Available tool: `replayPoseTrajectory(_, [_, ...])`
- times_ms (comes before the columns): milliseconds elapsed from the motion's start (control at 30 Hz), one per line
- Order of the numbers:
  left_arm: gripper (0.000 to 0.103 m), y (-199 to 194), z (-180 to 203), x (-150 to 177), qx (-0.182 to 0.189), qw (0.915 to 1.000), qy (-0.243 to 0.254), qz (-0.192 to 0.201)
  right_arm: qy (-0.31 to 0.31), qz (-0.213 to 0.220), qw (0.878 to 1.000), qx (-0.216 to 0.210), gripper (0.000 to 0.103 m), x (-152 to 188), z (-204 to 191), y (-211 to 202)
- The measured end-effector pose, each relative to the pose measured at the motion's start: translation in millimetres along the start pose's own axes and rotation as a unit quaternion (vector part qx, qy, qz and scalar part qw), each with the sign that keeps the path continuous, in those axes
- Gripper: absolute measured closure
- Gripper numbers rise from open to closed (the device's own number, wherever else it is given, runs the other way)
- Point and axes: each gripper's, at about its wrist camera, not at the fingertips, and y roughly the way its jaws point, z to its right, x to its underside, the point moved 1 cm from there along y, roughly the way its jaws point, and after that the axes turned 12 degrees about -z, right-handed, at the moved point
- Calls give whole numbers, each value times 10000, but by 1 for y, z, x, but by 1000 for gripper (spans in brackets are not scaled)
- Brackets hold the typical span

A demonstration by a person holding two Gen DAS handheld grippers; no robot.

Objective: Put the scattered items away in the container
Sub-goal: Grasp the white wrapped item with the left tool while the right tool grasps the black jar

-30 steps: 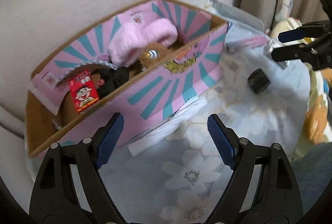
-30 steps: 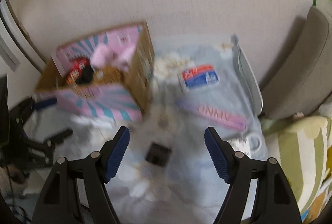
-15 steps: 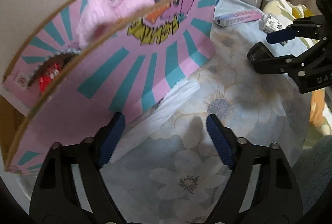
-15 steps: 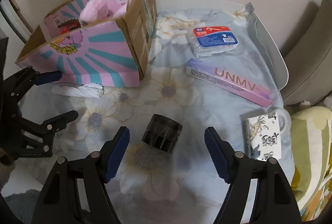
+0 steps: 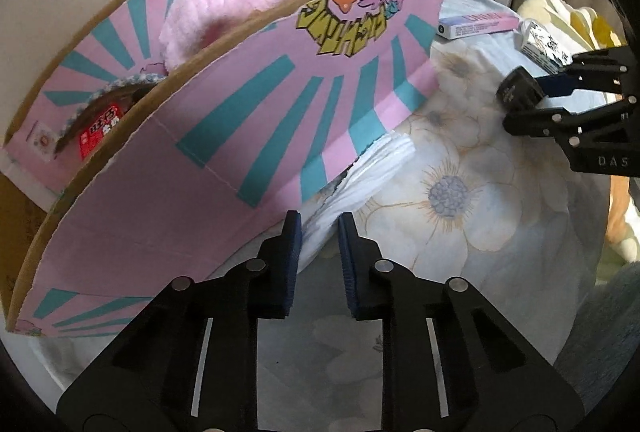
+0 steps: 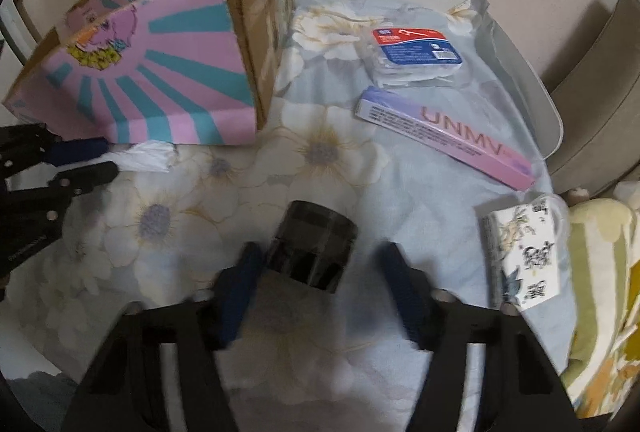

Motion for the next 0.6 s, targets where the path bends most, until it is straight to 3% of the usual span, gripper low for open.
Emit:
replayPoseTrajectory(33, [87, 1, 0, -3, 37, 10000, -12, -50, -45, 30, 10000, 12, 66, 0, -1, -1])
replayPoseTrajectory(133, [91, -3, -3, -5, 188, 9997, -106, -77, -43, 7, 10000, -45, 66, -2, 0, -3])
replayPoseTrajectory(300, [93, -19, -6, -7, 456, 9985, -297, 98, 169, 36, 9992, -349, 67, 2, 5, -10])
replayPoseTrajectory(600, [93, -58, -18, -9, 821, 9936, -628, 463, 212, 242, 9988, -367, 70, 6, 6, -34])
